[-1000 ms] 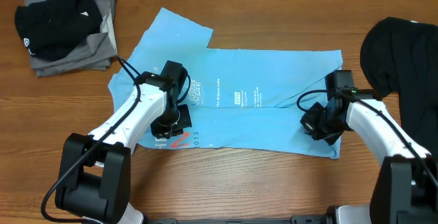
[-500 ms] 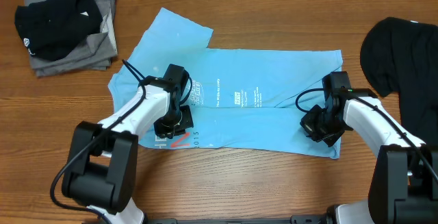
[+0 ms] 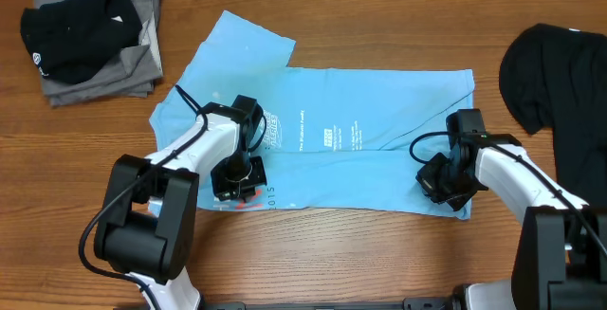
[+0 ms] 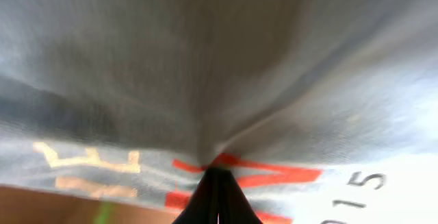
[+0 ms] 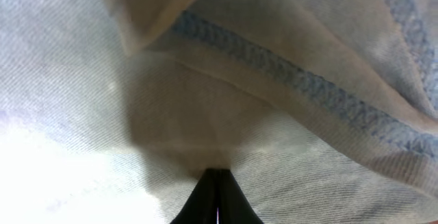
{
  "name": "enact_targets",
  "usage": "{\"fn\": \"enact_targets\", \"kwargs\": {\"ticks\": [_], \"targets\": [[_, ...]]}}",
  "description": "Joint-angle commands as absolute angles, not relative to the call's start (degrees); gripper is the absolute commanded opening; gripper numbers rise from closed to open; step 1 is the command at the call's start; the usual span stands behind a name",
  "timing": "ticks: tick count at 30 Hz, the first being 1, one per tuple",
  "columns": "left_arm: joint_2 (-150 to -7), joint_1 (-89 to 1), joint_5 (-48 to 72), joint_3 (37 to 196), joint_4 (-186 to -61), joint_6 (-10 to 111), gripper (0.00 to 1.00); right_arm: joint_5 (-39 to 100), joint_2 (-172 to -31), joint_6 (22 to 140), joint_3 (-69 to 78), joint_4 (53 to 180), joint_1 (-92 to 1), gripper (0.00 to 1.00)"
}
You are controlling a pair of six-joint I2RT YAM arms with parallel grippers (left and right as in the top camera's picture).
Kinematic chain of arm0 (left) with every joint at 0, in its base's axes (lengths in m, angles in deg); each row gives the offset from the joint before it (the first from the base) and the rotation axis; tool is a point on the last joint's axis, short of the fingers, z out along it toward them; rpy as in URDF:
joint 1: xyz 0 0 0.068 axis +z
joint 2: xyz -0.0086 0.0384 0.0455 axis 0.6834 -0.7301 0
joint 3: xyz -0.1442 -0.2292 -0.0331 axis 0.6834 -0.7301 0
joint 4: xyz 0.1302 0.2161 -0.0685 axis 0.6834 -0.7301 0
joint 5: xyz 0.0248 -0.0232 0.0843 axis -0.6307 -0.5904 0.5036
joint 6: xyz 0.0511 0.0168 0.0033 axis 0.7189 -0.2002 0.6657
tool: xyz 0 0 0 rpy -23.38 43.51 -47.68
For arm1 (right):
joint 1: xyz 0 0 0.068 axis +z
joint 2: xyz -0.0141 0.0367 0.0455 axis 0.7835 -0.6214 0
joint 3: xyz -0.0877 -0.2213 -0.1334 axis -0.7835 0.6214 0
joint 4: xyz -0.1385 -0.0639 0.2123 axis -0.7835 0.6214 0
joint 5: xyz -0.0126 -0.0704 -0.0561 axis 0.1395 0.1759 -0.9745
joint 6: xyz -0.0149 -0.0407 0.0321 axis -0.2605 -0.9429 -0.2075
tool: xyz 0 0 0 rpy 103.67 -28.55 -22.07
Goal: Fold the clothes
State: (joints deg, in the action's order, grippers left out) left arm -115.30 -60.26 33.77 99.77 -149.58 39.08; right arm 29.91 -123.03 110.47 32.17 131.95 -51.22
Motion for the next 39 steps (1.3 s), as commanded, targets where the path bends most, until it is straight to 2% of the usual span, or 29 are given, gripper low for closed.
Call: {"fn": "enact_targets", "kwargs": {"ticks": [1,12,21,23,27,28,29,30,31,33,34,35,39], "targets": [[-117.77,-60.01,33.56,97.83,-152.01,40.2,0.04,28.88,-124.69,114.03,35.8,133.08,-51.83,0.04],[-117.66,-62.94,33.51,97.83,-155.35,36.85,0.05,23.33,-122.15,123.19,35.8,142.99,-56.95,0.04],[-114.14,-72.43,33.34,97.83,-156.71,31.39,0.04,17.72,-111.25,126.92,35.73,150.48,-59.53,0.04],[-111.01,-74.55,34.25,97.94,-156.27,30.73,0.04,17.13,-107.11,126.49,35.65,150.92,-60.27,0.04],[-102.4,-76.98,37.58,100.17,-155.29,30.93,0.04,17.72,-99.4,116.7,32.3,150.22,-60.77,0.04],[-100.39,-76.93,38.25,101.37,-155.22,31.28,0.08,18.31,-97.98,113.64,30.69,150.09,-60.75,0.07],[-98.66,-76.69,38.87,102.83,-155.22,31.3,0.17,19.18,-96.86,110.75,28.96,149.83,-60.75,0.2],[-97.24,-76.19,39.41,104.5,-155.05,31.63,0.36,20.25,-96.05,107.91,27.1,149.43,-60.75,0.36],[-96.21,-75.56,39.72,106.44,-154.78,32.46,0.51,21.45,-95.51,105.33,25.11,148.95,-60.71,0.57],[-95.45,-73.83,39.74,111.16,-154.3,35.39,0.76,23.27,-95.29,102.62,20.87,148.38,-60.71,0.89],[-95.52,-72.93,39.72,113.81,-154.17,37.66,0.88,23.9,-95.4,102.07,18.82,147.95,-60.71,1.0],[-95.91,-71.93,39.72,116.52,-153.93,39.87,0.98,24.78,-95.57,101.24,16.85,147.18,-60.71,1.0],[-98.4,-67.34,40.07,126.96,-152.23,47.58,1.0,27.68,-97.39,98.25,10.75,142.37,-60.71,1.0]]}}
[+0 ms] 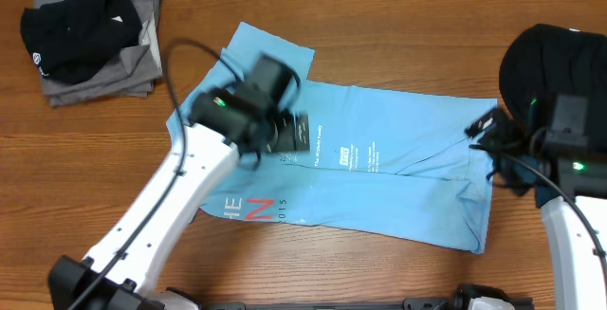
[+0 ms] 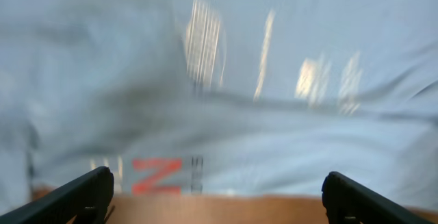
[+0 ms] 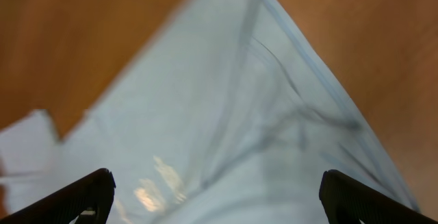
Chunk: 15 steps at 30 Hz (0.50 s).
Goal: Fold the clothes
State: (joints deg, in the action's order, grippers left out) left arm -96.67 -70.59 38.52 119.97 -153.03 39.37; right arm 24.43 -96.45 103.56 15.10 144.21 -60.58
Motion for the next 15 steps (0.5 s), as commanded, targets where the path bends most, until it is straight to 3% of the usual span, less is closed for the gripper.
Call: {"fn": "enact_targets", "kwargs": {"ticks": [1,15], "targets": [[-99.62,-66.03,40.07,129.68,-151.77,48.52,1.0,27.97,-98.24,98.03,9.62,140.95,-60.71,1.0],[-128.96,-49.39,36.57,156.38,-141.45,63.47,1.0,29.5,-112.01,97.07,7.78,139.2,-60.71,1.0]]}}
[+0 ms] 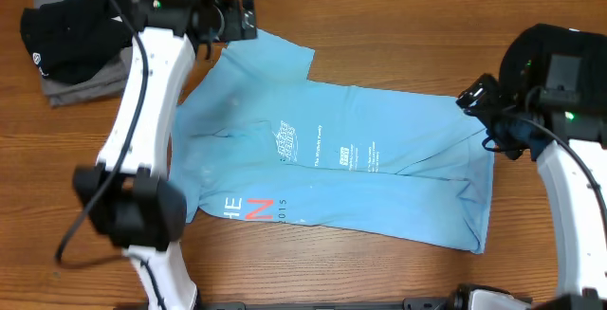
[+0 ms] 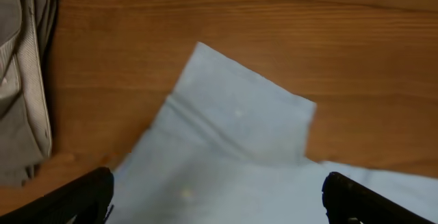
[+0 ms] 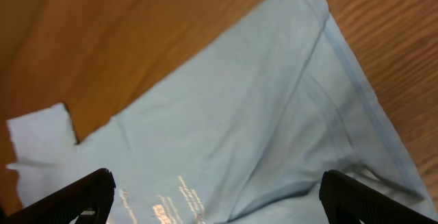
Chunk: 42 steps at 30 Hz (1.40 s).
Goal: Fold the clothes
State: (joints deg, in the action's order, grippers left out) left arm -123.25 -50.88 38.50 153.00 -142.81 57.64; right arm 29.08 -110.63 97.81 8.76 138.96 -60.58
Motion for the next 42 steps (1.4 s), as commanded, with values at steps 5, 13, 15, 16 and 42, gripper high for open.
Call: {"fn": "enact_targets", "kwargs": {"ticks": [5,13,15,16,42], "targets": [[-136.21,-48.19,35.76,158.0,-134.02,65.4,1.0,29.87,-114.83,97.18,7.89,140.95,-60.64,1.0],[-144.06,-48.06,32.07,158.0,-126.02,66.4,1.0,30.04,-116.08,92.65,8.17,141.63,-60.6,1.0],[-145.48,-47.95,32.09,158.0,-125.63,66.4,1.0,30.04,-116.08,92.3,8.15,141.83,-60.6,1.0],[-146.11,-47.86,32.09,158.0,-125.47,66.4,1.0,30.04,-116.08,92.3,8.15,141.87,-60.6,1.0],[-151.34,-46.88,32.44,157.96,-123.13,66.45,0.98,30.06,-116.08,92.32,8.19,139.14,-60.6,1.0]]}}
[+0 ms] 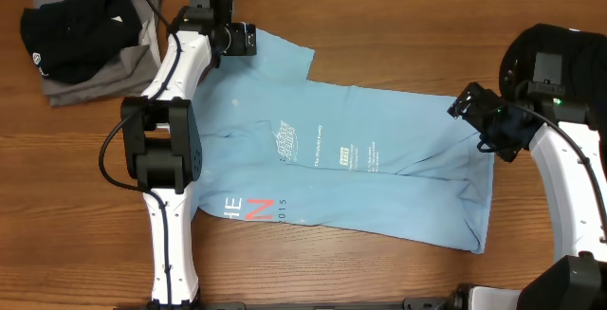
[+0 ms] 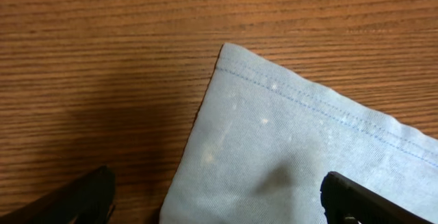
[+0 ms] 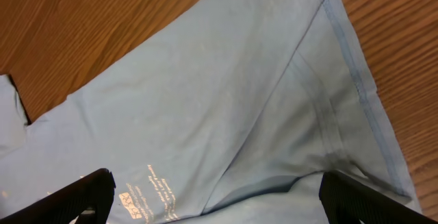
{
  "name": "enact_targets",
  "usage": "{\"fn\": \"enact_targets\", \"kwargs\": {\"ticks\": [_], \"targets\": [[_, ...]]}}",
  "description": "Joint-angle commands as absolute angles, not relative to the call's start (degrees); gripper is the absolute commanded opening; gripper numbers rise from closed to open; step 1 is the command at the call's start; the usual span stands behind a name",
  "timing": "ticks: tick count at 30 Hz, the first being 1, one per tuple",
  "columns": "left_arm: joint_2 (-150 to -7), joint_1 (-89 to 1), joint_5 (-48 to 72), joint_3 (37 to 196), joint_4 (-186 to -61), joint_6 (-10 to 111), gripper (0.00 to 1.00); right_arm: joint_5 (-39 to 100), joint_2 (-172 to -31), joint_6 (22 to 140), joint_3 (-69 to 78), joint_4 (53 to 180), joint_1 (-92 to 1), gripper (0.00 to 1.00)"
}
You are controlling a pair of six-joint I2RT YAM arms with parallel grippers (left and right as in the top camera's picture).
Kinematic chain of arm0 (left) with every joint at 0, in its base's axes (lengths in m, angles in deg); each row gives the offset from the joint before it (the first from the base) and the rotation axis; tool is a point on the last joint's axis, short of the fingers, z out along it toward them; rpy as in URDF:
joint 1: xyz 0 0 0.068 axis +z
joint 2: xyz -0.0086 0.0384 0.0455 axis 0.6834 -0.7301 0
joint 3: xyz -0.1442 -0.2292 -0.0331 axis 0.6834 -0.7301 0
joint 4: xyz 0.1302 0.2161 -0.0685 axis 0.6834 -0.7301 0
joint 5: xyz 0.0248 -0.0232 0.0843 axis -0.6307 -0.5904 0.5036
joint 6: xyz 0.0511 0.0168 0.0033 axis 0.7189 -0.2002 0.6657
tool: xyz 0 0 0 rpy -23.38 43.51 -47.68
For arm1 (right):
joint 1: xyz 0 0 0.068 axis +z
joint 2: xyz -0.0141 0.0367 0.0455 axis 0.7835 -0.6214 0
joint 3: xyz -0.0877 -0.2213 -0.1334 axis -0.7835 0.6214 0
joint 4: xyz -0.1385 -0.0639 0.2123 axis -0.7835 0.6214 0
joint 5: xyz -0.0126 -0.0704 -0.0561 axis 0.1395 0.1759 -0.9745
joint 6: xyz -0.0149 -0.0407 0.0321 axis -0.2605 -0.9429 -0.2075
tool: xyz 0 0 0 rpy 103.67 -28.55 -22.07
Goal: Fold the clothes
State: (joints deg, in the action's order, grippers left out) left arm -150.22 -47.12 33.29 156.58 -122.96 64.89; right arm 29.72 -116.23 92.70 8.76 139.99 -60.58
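A light blue T-shirt [image 1: 360,168] with printed text lies spread flat on the wooden table. My left gripper [image 1: 243,40] is open, low over the far-left sleeve [image 1: 275,54]. In the left wrist view the sleeve's hemmed corner [image 2: 287,148] fills the space between its fingers [image 2: 75,200]. My right gripper [image 1: 474,111] hovers open over the shirt's far right corner. The right wrist view looks down on the stitched hem [image 3: 356,80] and a crease, with its gripper [image 3: 219,207] wide apart and holding nothing.
A pile of grey and black clothes [image 1: 90,35] lies at the far left corner, beside the left arm. A black garment [image 1: 560,49] lies at the far right, just behind the right arm. Bare wood [image 1: 379,272] runs along the near edge.
My left gripper has dropped closer to the far-left sleeve corner, which now fills its view. The right gripper has edged a little lower over the right hem. The shirt lies as before.
Both grippers were first shut on the shirt's near edge, left and right. Then both were open and lifted away, with the shirt lying flat and shifted rightward. After that the left gripper was above the far-left sleeve and the right at the far right corner, where they remain.
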Motion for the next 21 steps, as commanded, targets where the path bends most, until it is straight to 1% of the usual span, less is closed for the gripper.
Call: {"fn": "enact_targets", "kwargs": {"ticks": [1,10,13,17,18,21], "targets": [[-151.34,-46.88,32.35,157.96,-123.35,66.42,0.97,30.06,-116.1,92.32,8.19,138.64,-60.6,1.0],[-153.04,-46.88,32.18,157.96,-123.99,66.45,0.99,30.06,-116.1,92.35,8.19,136.84,-60.6,1.0],[-153.63,-46.88,32.05,157.94,-124.18,66.42,0.96,30.06,-116.1,92.35,8.19,136.12,-60.6,1.0],[-153.9,-46.88,32.09,157.94,-124.12,66.42,0.7,30.04,-116.08,92.32,8.19,133.76,-60.6,1.0],[-153.9,-46.88,32.09,157.96,-123.99,66.42,0.61,30.02,-116.1,92.3,8.19,132.89,-60.6,0.98],[-153.9,-46.88,32.16,157.96,-123.72,66.42,0.44,28.53,-116.1,92.32,8.19,129.24,-60.6,0.91]]}}
